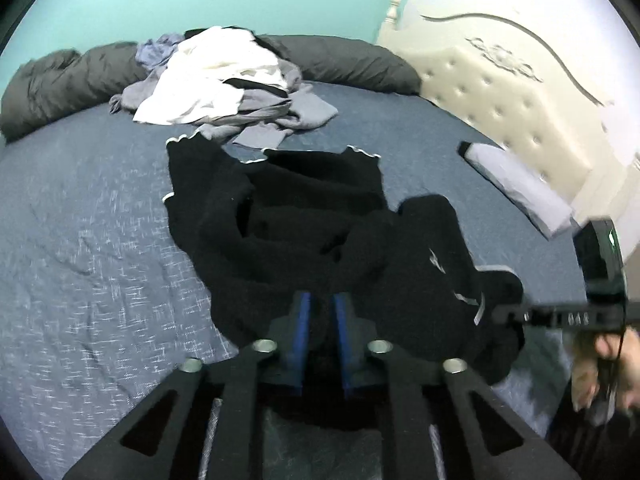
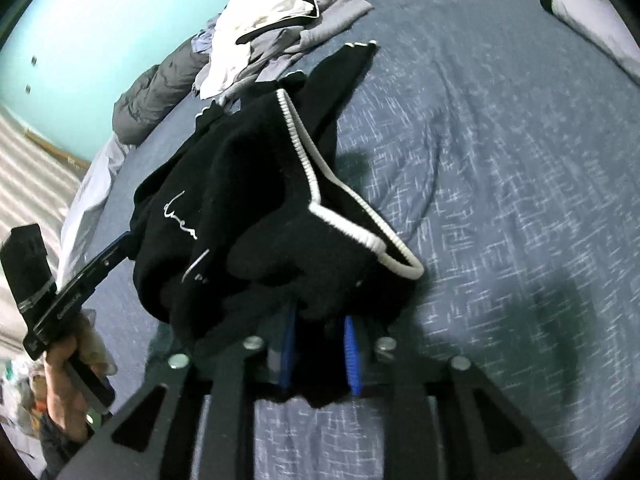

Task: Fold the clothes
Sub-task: 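Grasp the sweatshirt with the left gripper while the right gripper holds it, then lift the sweatshirt up with both grippers to shake it out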

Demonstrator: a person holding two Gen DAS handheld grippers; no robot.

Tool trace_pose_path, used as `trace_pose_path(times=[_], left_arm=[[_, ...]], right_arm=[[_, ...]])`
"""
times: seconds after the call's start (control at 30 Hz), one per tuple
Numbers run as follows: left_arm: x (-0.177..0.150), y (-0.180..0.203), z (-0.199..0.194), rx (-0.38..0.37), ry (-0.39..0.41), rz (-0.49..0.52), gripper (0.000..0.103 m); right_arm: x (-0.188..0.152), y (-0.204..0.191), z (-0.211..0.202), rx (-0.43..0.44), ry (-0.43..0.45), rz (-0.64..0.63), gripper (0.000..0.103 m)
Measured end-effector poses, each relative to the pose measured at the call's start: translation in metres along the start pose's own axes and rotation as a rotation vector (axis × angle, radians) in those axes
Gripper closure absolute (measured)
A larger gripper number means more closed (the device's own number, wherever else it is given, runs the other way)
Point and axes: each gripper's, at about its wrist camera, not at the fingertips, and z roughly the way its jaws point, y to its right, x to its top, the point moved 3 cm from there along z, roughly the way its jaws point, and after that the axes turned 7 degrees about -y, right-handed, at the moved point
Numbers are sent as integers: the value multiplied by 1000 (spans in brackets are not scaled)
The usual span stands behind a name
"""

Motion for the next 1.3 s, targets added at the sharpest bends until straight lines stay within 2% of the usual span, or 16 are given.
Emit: trace_pose_path(times=[0.07, 0.17, 0.23, 0.27, 0.3, 0.43, 0.53, 0.67, 0.8, 1.1, 1.3], left_arm=[[3, 7, 12, -13, -22, 24, 61], [2, 15, 31, 11, -67, 65, 61], [1, 13, 36, -7, -74, 54, 69], [1, 13, 36, -17, -72, 47, 86], [1, 12, 33, -18, -66, 46, 92], [1, 20, 11, -4, -17, 58, 94], [2, 27, -16, 24, 20, 80, 95], [15, 32, -68, 57, 81, 86, 95], [42, 38, -140, 85, 166, 88, 95], [92, 60, -296, 191, 335, 124, 95], [115, 72, -391, 251, 443, 127, 95]], right_arm=[[1, -3, 2, -7, 0, -18, 71], [1, -7, 5, -16, -1, -46, 71], [2, -10, 8, -23, -1, -64, 73], [2, -11, 9, -26, -2, -74, 83], [3, -13, 10, -30, -2, -83, 88], [6, -21, -8, -12, 49, -117, 94], [15, -31, -41, 15, 126, -143, 95], [31, -50, -91, 23, 230, -201, 96], [51, -76, -147, 37, 322, -250, 96], [92, -166, -299, 53, 538, -437, 96], [104, -206, -390, 61, 648, -513, 96]])
